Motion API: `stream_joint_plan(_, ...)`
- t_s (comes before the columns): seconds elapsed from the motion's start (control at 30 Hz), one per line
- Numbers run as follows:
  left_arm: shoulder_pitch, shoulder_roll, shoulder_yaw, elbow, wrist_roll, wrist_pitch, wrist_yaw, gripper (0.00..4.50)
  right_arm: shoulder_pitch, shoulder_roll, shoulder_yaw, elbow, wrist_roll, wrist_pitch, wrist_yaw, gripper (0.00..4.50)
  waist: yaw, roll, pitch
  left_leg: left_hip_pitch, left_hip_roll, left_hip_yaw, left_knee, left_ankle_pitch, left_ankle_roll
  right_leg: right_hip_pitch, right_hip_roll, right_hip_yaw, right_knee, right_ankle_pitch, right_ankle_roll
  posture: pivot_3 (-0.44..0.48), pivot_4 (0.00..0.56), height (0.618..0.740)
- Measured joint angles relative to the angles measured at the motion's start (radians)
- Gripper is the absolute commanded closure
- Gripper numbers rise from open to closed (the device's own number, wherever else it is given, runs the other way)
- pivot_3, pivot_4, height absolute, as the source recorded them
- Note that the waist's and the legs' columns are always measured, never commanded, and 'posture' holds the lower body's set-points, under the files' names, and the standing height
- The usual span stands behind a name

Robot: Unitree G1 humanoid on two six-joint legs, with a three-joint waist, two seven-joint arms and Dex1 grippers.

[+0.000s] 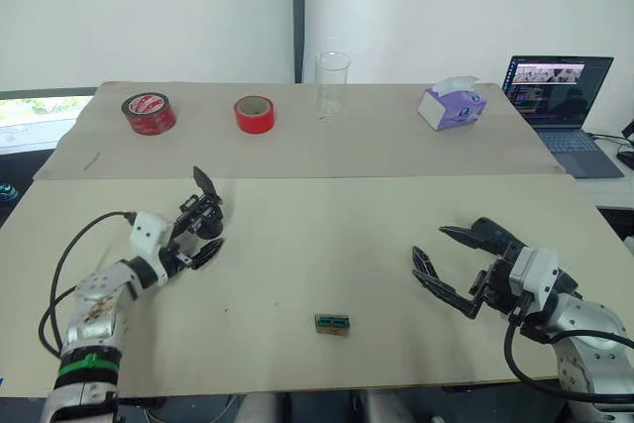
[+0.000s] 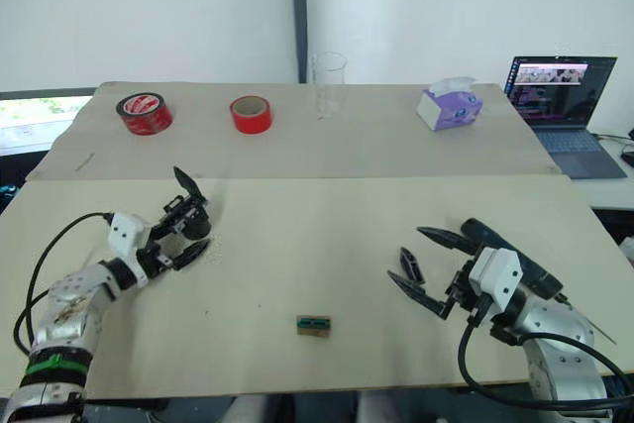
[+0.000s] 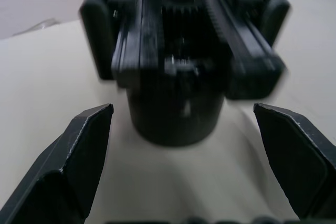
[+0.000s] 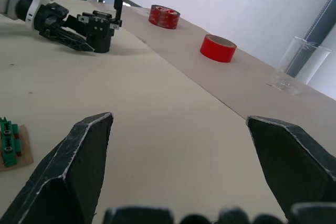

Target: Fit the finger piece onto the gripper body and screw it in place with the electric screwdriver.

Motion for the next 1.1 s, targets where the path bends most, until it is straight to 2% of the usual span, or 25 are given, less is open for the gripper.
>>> stream_joint_plan(0.23,-0.050,-0.018,-0.005,0.091,0.006,-0.043,0.001,0.00,0.035,0.000,-0.012,0.037,-0.002,-0.041,0.014,0.02,-0.001,0.000,0.000,0.000,0.000,0.000,0.000,0.000,0.000,0.000,0.000,0.000,0.000,0.000,0.000,0.000,0.150,0.740)
stream_joint_plan(0.33,-0.059,-0.017,-0.009,0.118,0.012,-0.077,-0.002,0.78,0.051,0.000,-0.012,0.052,-0.002,-0.061,0.024,0.00,-0.001,0.000,0.000,0.001,0.000,0.000,0.000,0.000,0.000,0.001,0.000,0.000,0.001,0.000,0.000,0.000,0.150,0.740)
stream_joint_plan(0.4,-0.059,-0.017,-0.009,0.127,0.012,-0.095,-0.004,1.85,0.058,0.000,-0.014,0.053,-0.002,-0.073,0.025,0.00,-0.001,0.001,0.000,0.001,0.000,0.000,0.000,0.000,0.000,0.000,0.000,0.000,0.001,0.000,0.000,0.000,0.150,0.740)
stream_joint_plan(0.43,-0.059,-0.017,-0.009,0.130,0.010,-0.104,-0.008,2.17,0.064,0.000,-0.016,0.053,-0.002,-0.080,0.025,0.00,-0.001,0.000,0.000,0.001,0.000,0.000,0.000,0.000,0.000,0.000,0.000,0.000,0.001,0.000,0.000,0.000,0.150,0.740)
stream_joint_plan(0.53,-0.036,-0.020,0.005,0.111,-0.015,-0.106,-0.039,2.15,0.091,0.000,-0.027,0.053,-0.002,-0.083,0.025,0.00,-0.002,0.001,0.000,0.000,0.000,0.000,0.000,0.000,0.000,-0.001,0.000,0.001,0.001,0.000,0.000,0.000,0.150,0.740)
stream_joint_plan(0.67,0.032,-0.063,-0.020,-0.055,-0.050,-0.066,-0.069,2.15,0.123,-0.002,-0.034,0.049,-0.002,-0.084,0.025,0.00,0.001,0.000,0.000,-0.003,0.000,0.000,0.001,0.000,0.000,-0.001,-0.001,0.000,0.000,0.001,0.001,0.000,0.150,0.740)
stream_joint_plan(0.77,0.072,-0.095,-0.112,-0.298,-0.052,0.044,-0.046,2.15,0.145,-0.021,-0.046,0.024,-0.001,-0.083,0.033,0.00,0.013,0.000,0.000,-0.004,-0.002,-0.002,0.003,0.000,0.000,-0.001,-0.003,0.001,-0.002,0.002,0.003,0.000,0.150,0.740)
stream_joint_plan(0.87,0.076,-0.125,-0.209,-0.453,-0.035,0.126,-0.023,2.15,0.156,-0.025,-0.062,0.021,0.000,-0.083,0.037,0.00,0.013,0.000,0.000,-0.004,-0.002,-0.001,0.003,0.000,0.000,0.000,-0.002,0.001,-0.002,0.002,0.003,0.000,0.150,0.740)
stream_joint_plan(0.97,0.076,-0.157,-0.298,-0.526,-0.008,0.179,0.005,2.15,0.160,-0.025,-0.070,0.021,0.000,-0.083,0.038,0.00,0.007,0.000,0.000,-0.003,-0.001,-0.001,0.003,0.000,0.000,-0.001,0.000,0.002,-0.002,0.002,0.003,0.000,0.150,0.740)
stream_joint_plan(1.1,0.097,-0.154,-0.401,-0.581,0.028,0.217,-0.008,2.15,0.190,-0.043,-0.072,-0.003,0.002,-0.071,0.044,0.00,-0.002,0.001,0.000,-0.003,0.000,-0.001,0.002,0.000,0.000,-0.001,0.002,0.003,-0.001,0.001,0.002,0.000,0.150,0.740)
